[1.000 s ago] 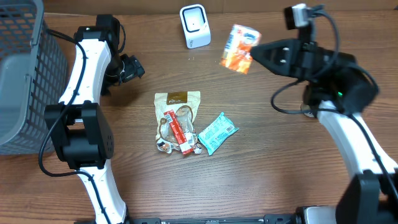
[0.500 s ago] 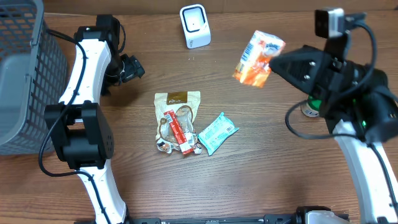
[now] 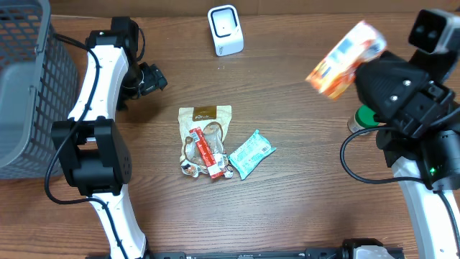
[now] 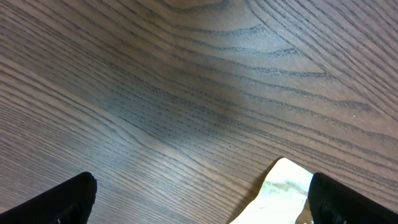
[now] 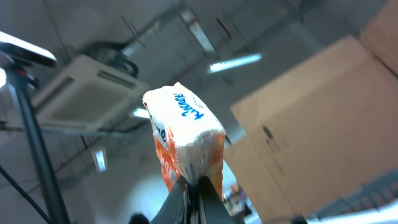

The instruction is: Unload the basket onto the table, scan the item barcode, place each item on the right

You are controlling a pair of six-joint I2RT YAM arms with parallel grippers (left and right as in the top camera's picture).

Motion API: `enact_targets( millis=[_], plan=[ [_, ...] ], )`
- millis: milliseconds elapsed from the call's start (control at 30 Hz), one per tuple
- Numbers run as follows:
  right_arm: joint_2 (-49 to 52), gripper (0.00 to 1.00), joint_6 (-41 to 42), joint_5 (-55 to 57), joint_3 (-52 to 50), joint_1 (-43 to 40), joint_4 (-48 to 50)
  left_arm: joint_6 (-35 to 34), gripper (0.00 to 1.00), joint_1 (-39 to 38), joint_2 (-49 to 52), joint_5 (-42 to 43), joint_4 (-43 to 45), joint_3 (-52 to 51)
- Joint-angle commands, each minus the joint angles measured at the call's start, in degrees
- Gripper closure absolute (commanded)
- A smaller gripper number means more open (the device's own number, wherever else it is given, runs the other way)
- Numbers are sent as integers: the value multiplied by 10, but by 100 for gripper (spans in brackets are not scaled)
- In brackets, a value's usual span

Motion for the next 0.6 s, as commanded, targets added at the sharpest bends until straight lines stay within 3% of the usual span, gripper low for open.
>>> enact_targets(
  millis=[0, 300, 567],
  plan=[
    [-9, 96, 80, 80, 1, 6, 30, 7, 0, -4, -9, -5, 0, 9],
    [-9, 96, 79, 169, 1, 64, 30, 7, 0, -4, -9, -5, 0, 9],
    [-9, 96, 79, 167, 1, 121, 30, 7, 0, -4, -9, -5, 0, 9]
  ],
)
